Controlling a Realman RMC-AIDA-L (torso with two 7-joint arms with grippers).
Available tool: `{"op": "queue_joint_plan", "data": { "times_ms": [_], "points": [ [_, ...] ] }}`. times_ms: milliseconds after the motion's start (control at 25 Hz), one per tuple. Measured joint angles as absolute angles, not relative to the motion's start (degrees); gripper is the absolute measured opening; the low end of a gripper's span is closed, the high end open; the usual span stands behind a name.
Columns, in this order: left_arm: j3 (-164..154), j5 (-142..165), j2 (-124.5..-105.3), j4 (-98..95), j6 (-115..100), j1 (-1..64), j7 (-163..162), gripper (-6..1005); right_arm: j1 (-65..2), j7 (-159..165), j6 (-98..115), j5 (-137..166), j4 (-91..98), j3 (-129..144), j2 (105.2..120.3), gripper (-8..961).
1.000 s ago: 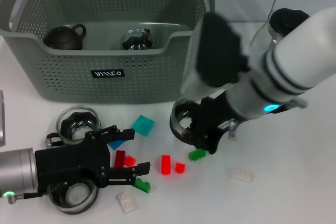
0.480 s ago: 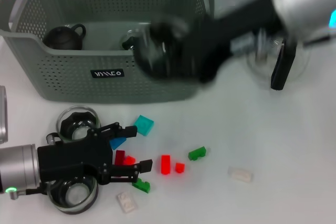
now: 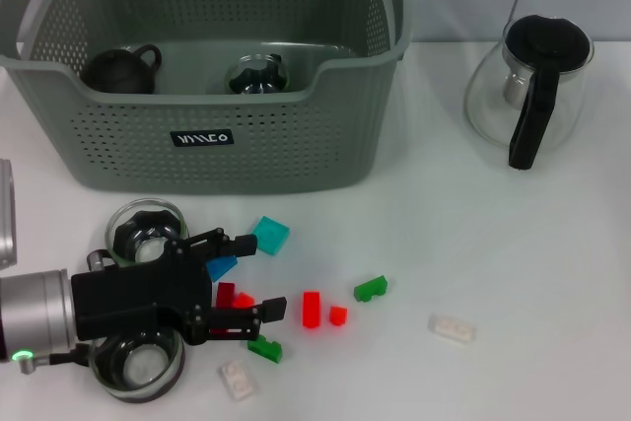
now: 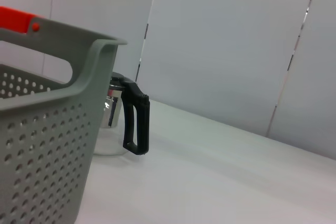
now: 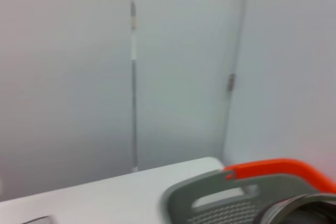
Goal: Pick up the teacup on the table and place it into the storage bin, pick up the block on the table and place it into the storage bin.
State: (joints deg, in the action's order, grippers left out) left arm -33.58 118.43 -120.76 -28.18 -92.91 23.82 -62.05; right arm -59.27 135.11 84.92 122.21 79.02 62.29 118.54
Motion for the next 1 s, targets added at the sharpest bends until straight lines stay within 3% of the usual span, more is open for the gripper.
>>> {"op": "queue_joint_plan", "data": {
  "times_ms": [360,1000],
  "points": [
    [-33.74,118.56,-121.03,-28.03,-92.66,24.05,-61.9,876,-65.61,131.39,70.21,133.29,63.1,63.09,119.0,62],
    [-33.4,118.27,-120.62,-28.08,-93.12,23.93,-62.15,874,-71.01,125.08,56.04,140.38,43.08,68.45,120.01,62]
  ]
}}
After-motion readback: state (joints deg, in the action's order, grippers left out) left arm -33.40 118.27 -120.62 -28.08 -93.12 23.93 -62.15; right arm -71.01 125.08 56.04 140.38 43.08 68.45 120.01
